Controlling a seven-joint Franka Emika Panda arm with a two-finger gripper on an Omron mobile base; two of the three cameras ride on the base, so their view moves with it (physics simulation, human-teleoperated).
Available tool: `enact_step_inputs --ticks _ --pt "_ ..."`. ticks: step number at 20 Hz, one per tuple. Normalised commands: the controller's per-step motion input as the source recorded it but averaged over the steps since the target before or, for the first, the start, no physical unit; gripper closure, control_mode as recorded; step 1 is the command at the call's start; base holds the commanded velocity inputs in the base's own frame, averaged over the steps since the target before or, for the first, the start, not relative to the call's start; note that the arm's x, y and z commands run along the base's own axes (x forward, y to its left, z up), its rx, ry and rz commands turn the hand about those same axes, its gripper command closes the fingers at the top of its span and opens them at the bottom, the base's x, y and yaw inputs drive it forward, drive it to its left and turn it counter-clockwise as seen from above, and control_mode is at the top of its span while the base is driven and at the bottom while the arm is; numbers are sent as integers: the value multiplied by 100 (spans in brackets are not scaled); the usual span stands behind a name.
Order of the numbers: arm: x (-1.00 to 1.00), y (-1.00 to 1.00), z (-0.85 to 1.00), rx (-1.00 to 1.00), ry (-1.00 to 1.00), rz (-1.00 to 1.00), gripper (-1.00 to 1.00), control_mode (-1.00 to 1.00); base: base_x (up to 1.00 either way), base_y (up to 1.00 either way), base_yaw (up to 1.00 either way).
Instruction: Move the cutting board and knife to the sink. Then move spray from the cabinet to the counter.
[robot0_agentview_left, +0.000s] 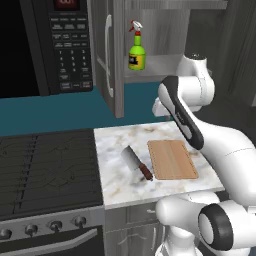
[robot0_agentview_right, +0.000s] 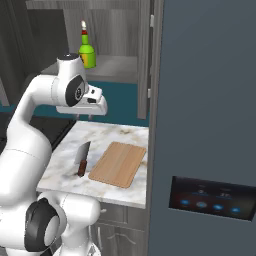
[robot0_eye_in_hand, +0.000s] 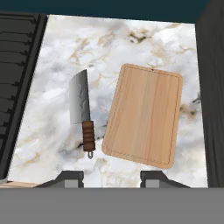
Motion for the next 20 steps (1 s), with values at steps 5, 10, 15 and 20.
enact_step_inputs --ticks 5,10,15,20 --pt "1 0 -23 0 0 0 -100 -100 0 0 0" --pt "9 0 -73 0 7 0 -100 -100 0 0 0" --pt "32 0 -66 -2 6 0 -100 -100 0 0 0" --pt "50 -3 -46 -3 3 0 -100 -100 0 0 0"
